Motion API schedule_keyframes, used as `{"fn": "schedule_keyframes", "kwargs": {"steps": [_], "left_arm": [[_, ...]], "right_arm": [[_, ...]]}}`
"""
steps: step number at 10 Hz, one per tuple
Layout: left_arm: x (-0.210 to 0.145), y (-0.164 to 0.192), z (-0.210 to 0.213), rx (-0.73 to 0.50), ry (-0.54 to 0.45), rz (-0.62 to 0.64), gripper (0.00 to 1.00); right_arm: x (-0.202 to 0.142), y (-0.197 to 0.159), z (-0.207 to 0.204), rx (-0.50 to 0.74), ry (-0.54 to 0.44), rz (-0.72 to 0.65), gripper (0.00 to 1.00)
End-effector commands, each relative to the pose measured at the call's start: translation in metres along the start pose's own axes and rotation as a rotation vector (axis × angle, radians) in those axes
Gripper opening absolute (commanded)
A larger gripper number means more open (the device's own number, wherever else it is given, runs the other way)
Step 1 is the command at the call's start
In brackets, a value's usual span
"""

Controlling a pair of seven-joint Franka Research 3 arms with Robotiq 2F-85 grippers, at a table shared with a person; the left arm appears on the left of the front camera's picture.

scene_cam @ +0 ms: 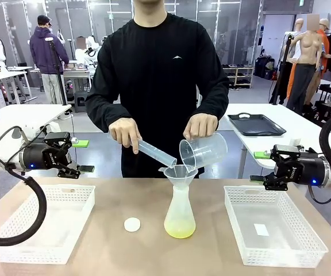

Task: Prepare the solutions needed for the experiment.
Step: Once the solution is in the Big flask , pick up the Plastic Funnel and place it back into the right Organizing basket.

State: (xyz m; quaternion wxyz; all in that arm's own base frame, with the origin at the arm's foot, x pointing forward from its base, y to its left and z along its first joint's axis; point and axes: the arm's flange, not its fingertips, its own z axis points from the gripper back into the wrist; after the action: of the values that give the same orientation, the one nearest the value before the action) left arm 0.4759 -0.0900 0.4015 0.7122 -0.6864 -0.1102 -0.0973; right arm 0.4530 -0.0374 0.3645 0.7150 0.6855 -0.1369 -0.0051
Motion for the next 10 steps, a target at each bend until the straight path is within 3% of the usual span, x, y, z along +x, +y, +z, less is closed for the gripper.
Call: {"fn": "schedule_keyframes", "kwargs": {"steps": [1,10], "left_arm": [[0.0006,-0.0006,-0.0004,0.000,0.000,0.001,1.00],[0.0006,-0.0006,-0.0004,0.000,0.000,0.001,1.00]], "right_arm": [[-0.0018,0.0010,-0.0009,-0.007,-0.004,-0.001,0.96],[-0.0018,0.0010,-0.0009,-0.007,-0.004,-0.001,0.96]]}}
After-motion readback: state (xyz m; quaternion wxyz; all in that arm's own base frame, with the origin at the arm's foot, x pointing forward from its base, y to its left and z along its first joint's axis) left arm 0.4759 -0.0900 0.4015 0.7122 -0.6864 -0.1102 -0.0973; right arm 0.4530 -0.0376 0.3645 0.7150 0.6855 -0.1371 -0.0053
